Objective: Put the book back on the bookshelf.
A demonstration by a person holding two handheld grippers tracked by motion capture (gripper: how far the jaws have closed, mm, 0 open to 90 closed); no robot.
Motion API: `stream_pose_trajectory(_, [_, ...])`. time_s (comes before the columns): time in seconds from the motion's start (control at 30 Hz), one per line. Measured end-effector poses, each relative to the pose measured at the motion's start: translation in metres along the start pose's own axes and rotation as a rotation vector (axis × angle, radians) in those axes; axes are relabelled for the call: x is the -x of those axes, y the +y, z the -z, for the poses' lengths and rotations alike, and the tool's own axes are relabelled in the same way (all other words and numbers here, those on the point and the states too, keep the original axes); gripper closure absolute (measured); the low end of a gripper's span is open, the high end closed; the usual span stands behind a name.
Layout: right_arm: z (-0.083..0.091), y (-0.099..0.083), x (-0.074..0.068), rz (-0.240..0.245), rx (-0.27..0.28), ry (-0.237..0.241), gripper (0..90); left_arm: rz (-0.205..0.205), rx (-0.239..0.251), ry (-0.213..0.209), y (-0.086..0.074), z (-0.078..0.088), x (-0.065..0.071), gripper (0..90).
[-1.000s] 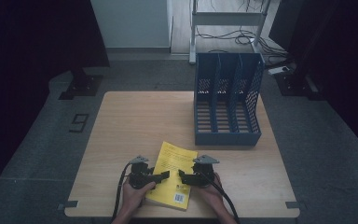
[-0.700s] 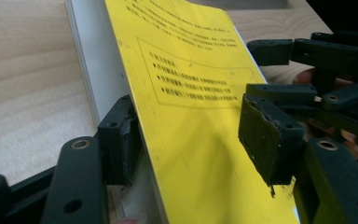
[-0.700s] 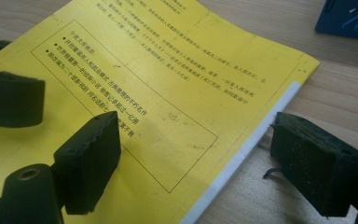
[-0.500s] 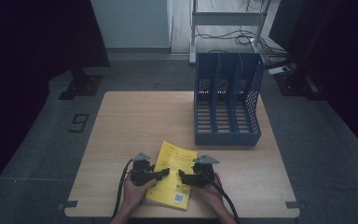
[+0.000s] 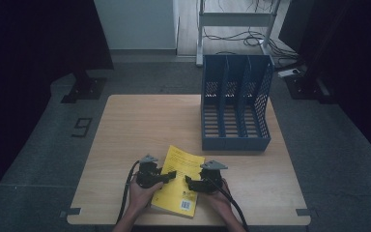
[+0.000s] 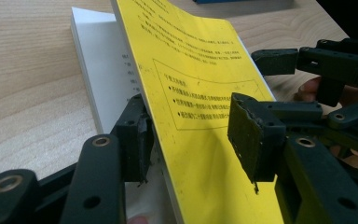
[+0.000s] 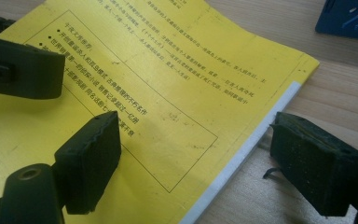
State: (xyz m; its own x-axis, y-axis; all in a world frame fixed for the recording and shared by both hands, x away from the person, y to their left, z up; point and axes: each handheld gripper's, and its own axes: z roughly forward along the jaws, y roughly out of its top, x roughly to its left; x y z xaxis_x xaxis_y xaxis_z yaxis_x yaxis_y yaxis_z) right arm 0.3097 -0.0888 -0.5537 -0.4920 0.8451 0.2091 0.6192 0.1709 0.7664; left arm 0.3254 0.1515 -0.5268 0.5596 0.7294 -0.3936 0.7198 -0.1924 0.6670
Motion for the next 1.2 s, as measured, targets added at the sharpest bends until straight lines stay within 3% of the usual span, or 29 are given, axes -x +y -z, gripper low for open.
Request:
stream_pose_trajectory(0.1, [0.000,0.000,0.000,-0.001,0.000,0.001,16.2,0.007,-0.001,0.001,0.003,-0.002,0.000,53.8])
stream_pose_trajectory(0.2, [0.000,0.000,0.000,-0.002,0.001,0.002,16.4,-0.017,-0.011,0.023,0.001,-0.004,0.000,57.7])
stream_pose_trajectory(0.33, [0.000,0.000,0.000,-0.001,0.000,0.000,16.4,-0.010,0.000,0.012,0.001,-0.003,-0.001,63.2])
stream_pose_trajectory(0.5, [0.000,0.000,0.000,-0.005,0.001,0.003,16.4,-0.030,0.019,-0.002,0.003,0.000,0.001,69.0])
stream_pose_trajectory(1.0, [0.000,0.000,0.001,-0.012,0.003,0.011,16.5,-0.002,0.017,-0.036,0.003,0.002,0.002,66.9])
stream_pose_trajectory(1.2, [0.001,0.000,0.002,-0.020,0.005,0.020,16.5,-0.047,0.033,-0.017,0.003,0.005,0.012,72.7])
